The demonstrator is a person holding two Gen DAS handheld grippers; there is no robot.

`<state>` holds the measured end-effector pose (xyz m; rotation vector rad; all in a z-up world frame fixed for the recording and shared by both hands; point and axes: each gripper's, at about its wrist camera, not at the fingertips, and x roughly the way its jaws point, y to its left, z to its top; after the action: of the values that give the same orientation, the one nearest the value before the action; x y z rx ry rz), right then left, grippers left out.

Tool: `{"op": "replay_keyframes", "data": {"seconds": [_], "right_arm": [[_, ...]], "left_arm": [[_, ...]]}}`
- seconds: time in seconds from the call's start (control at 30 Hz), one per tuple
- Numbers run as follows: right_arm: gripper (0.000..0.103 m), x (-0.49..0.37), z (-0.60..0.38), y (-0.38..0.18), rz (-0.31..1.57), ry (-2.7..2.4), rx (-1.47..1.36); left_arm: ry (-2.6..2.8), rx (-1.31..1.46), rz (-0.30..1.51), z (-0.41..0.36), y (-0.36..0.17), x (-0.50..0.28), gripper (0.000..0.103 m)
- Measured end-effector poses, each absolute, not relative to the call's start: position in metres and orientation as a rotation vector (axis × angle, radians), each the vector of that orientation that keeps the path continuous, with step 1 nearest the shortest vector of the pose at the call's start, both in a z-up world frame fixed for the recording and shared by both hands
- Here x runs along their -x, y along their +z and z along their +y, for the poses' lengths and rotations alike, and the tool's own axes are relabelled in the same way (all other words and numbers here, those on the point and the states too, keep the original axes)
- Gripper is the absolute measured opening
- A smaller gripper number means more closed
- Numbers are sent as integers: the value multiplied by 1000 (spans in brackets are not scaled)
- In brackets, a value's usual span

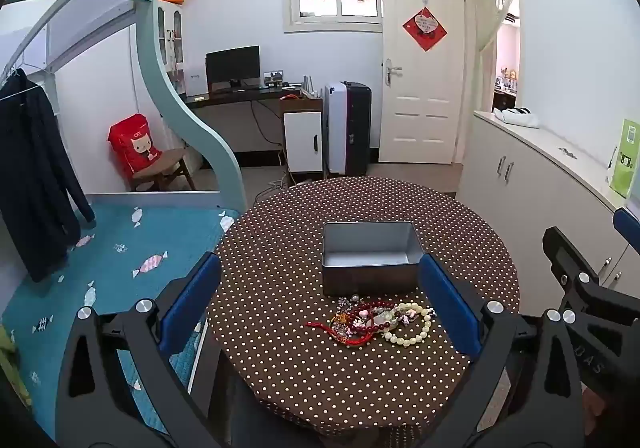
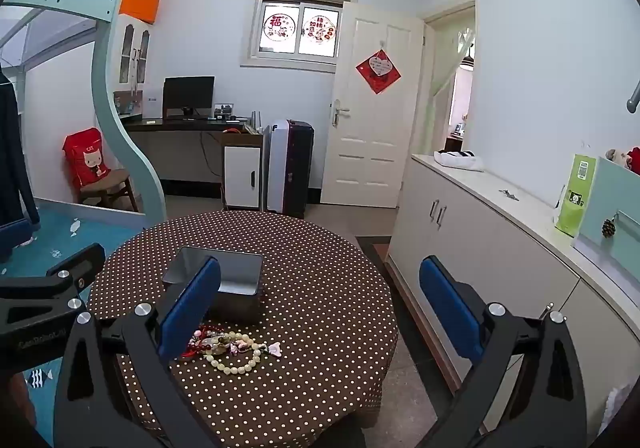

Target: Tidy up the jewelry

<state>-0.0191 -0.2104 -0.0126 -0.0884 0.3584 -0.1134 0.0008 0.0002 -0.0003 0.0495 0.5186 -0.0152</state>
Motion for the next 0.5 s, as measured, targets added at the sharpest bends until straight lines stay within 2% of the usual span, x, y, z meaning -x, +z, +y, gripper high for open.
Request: {"op": "replay_keyframes", "data": {"seconds": [0.5], "right_arm": [[96,20,-205,-7,363,-120,92]], "left_arm": [[-17,-37,523,-1,-4,-5,98]]}}
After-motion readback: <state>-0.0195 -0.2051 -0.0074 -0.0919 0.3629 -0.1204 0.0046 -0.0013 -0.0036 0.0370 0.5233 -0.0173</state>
